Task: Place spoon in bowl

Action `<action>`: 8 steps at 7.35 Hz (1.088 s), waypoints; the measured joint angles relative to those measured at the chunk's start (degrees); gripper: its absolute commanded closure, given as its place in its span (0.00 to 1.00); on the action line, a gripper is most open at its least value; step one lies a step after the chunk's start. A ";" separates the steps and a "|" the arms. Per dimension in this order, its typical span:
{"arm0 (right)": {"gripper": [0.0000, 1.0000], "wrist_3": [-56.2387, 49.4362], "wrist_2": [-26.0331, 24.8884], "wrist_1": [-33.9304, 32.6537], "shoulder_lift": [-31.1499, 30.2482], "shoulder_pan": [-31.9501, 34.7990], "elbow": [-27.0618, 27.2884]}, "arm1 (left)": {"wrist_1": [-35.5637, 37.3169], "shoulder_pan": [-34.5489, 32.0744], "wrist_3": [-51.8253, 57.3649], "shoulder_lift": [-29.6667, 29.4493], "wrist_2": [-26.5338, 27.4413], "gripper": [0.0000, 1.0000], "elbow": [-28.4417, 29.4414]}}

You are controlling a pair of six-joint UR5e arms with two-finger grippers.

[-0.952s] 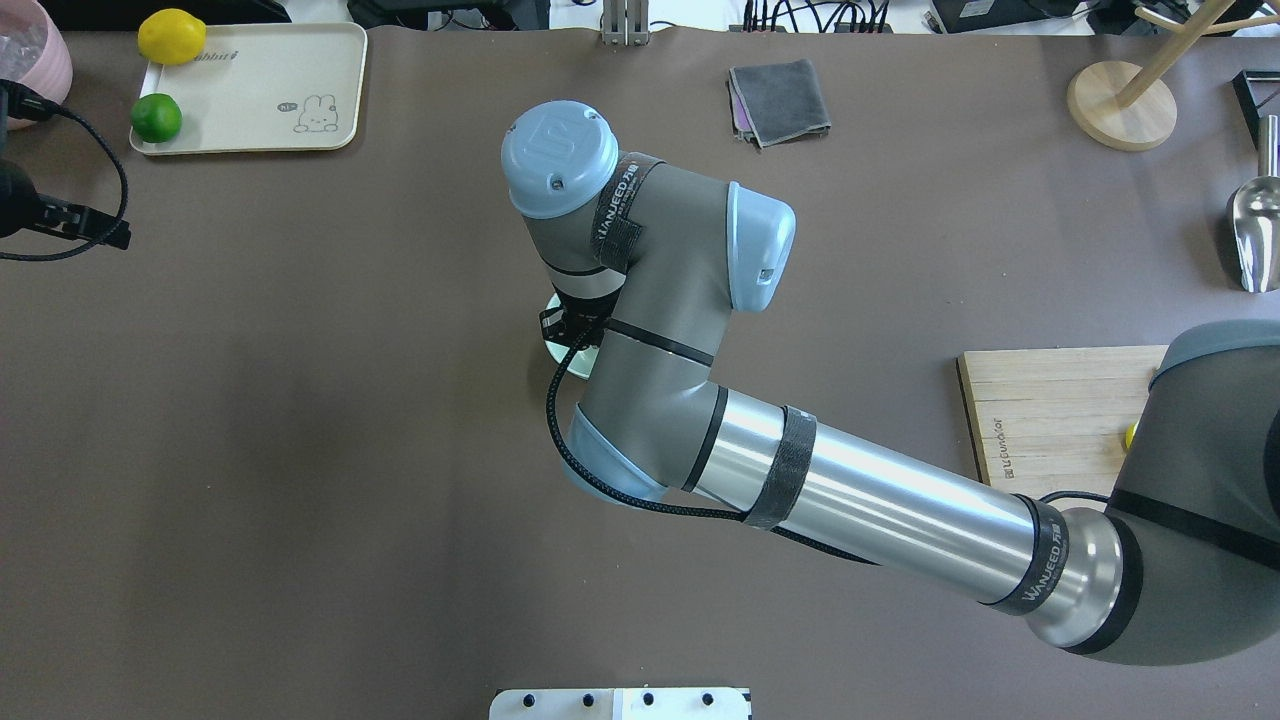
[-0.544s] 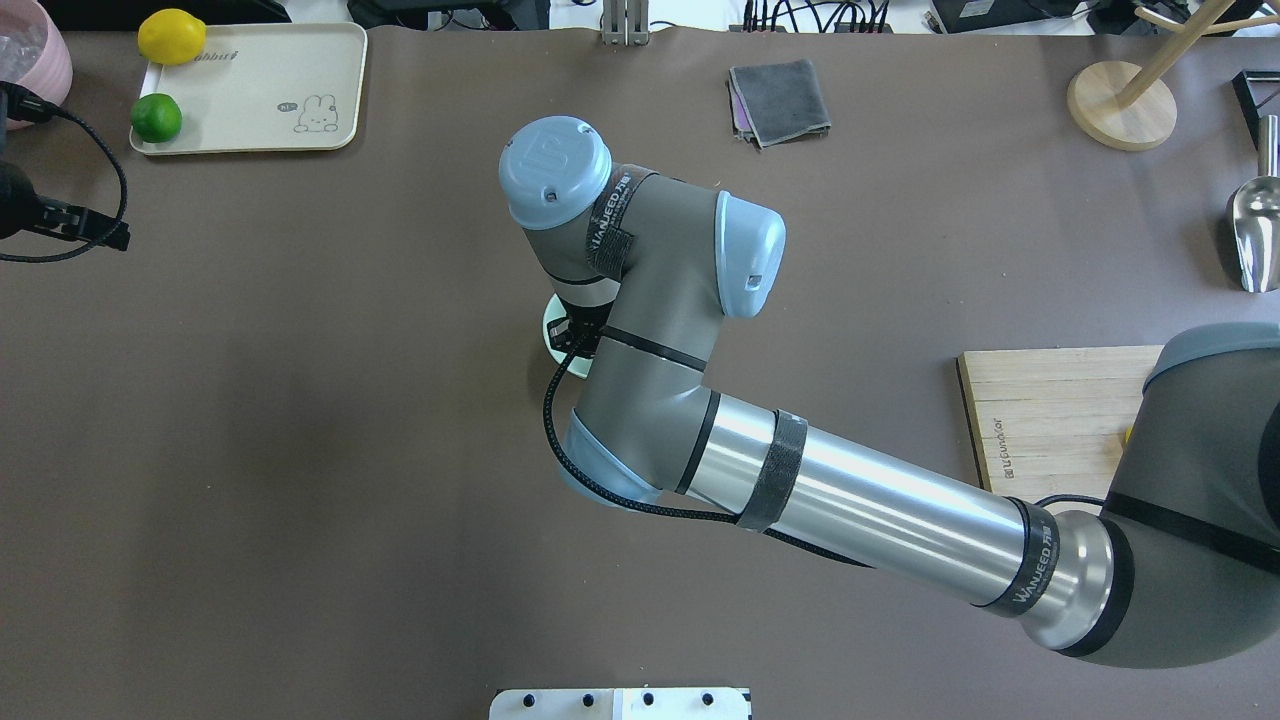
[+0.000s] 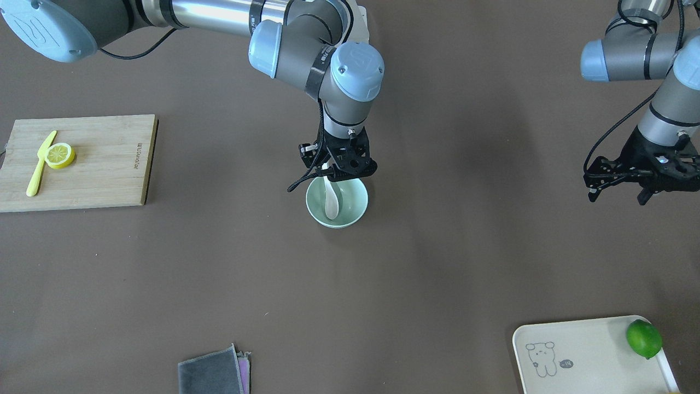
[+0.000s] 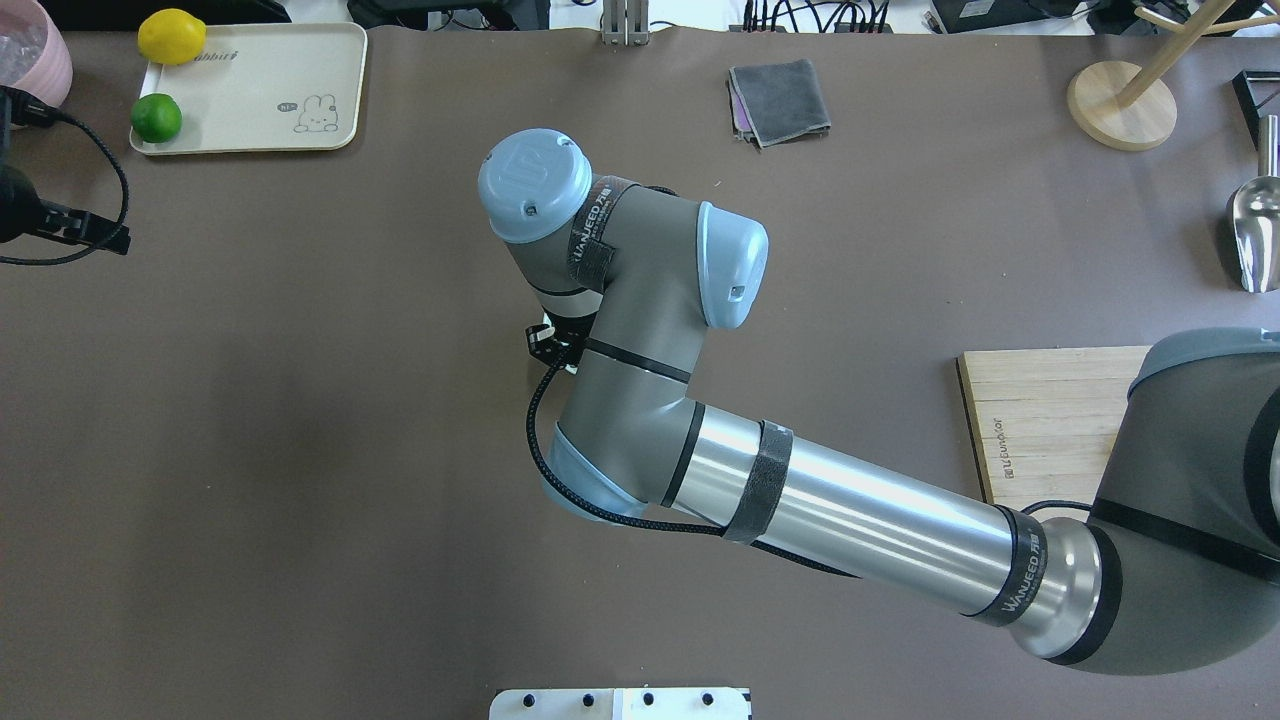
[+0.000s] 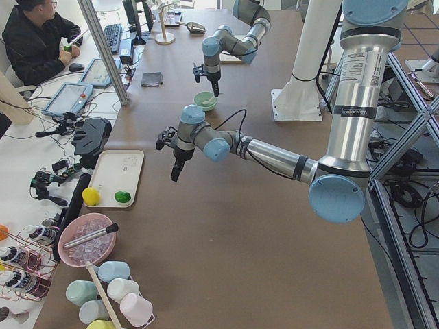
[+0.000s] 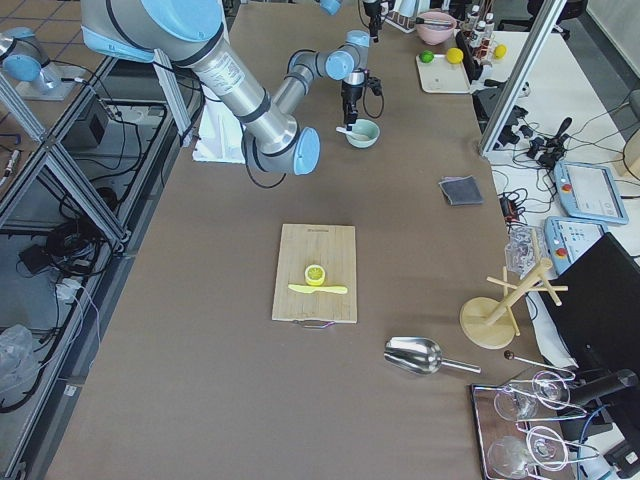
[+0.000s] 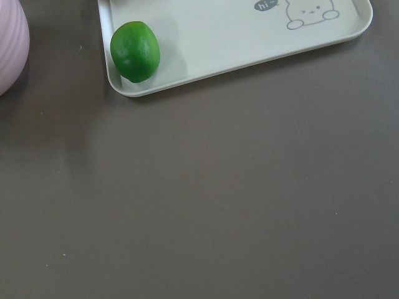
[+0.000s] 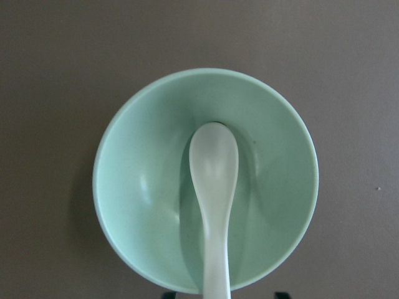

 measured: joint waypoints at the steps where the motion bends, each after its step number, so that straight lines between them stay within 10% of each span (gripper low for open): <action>1: 0.00 0.02 0.23 -0.06 0.26 0.65 0.82 | 0.00 0.01 0.00 -0.01 0.00 0.02 0.11; 8: 0.00 -14.06 10.92 -6.12 -28.67 16.88 38.97 | -0.06 -1.33 0.22 2.13 -1.22 0.02 -1.07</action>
